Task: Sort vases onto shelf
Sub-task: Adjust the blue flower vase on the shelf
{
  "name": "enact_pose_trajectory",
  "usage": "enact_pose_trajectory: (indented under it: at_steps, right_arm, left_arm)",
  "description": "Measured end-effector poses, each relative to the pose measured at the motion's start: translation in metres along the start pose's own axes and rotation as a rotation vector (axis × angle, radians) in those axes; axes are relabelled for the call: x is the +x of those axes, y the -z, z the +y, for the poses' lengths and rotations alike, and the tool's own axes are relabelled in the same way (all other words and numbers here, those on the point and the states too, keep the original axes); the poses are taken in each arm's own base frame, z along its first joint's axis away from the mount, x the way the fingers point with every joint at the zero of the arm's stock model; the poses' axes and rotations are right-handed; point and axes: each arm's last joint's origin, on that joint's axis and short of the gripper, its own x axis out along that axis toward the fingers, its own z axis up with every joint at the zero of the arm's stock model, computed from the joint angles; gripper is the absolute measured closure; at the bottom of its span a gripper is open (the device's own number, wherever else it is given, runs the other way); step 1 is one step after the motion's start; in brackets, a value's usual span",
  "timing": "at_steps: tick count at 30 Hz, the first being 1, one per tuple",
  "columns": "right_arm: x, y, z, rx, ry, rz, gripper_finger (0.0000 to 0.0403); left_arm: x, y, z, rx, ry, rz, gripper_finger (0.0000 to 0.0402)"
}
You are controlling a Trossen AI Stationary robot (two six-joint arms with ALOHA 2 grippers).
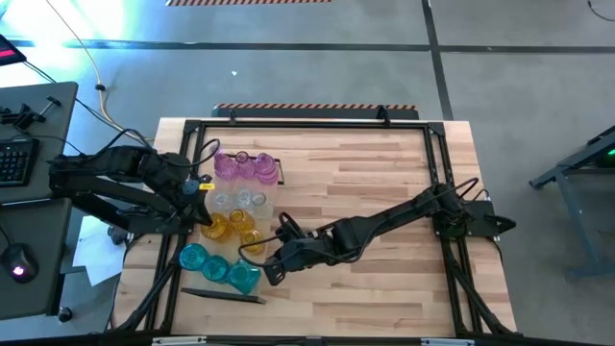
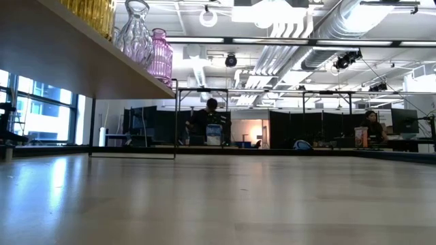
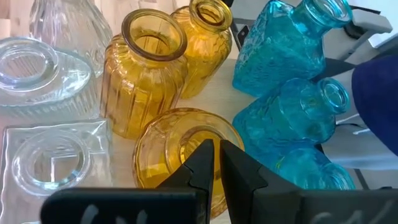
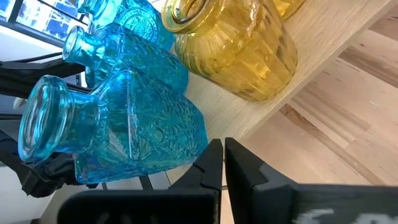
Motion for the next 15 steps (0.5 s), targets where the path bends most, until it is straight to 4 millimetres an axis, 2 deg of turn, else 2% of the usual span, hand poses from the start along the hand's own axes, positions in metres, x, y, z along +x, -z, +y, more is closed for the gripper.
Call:
enact_pose_trajectory:
  at_steps: [15]
  right_arm:
    - [0.0, 0.0, 0.0, 0.0, -0.001, 0.001, 0.0403]
  left_arm:
    - [-0.0024, 0.0041, -0.0018, -0.05, 0.04, 0.018, 0.0381]
